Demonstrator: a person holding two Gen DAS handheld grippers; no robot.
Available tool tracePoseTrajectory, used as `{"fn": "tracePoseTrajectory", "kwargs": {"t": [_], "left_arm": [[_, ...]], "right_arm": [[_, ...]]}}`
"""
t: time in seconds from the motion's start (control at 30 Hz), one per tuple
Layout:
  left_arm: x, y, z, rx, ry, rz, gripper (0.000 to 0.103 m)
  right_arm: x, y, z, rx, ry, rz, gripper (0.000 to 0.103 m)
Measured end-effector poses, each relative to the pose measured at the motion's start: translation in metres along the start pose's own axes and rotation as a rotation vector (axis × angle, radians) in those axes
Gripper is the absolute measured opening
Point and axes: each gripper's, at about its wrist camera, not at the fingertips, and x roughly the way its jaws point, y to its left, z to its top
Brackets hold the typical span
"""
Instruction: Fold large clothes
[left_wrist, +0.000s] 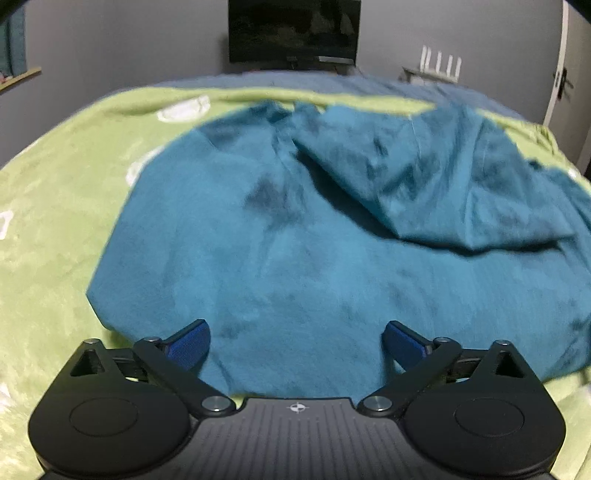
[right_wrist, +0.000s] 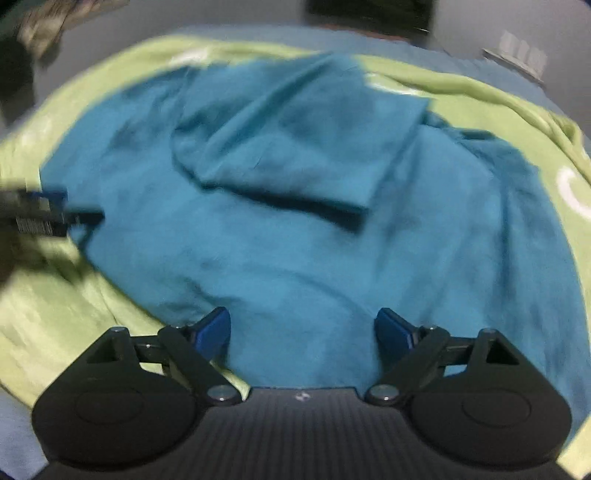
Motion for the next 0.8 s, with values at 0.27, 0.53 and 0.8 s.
{"fn": "tracePoseTrajectory", "kwargs": {"t": [0.27,0.53,0.8], "left_arm": [[0.006,0.037,0.006,-0.188,-0.025,0.028,0.1],[0.002,0.034,0.006,-0.167,-0.03,0.034,0.102],[-0.004,0.031,0.002,-0.157,-0.024,0.034,0.102]], "right_arm": [[-0.025,-0.098,-0.037,0.623,-0.023,-0.101,0.083],[-0.08,-0.123,-0.07,0.903,-0.267,-0.204,0.081],[-0.08,-0.131,-0.096,1.171,-0.142,-0.207,0.083]]}}
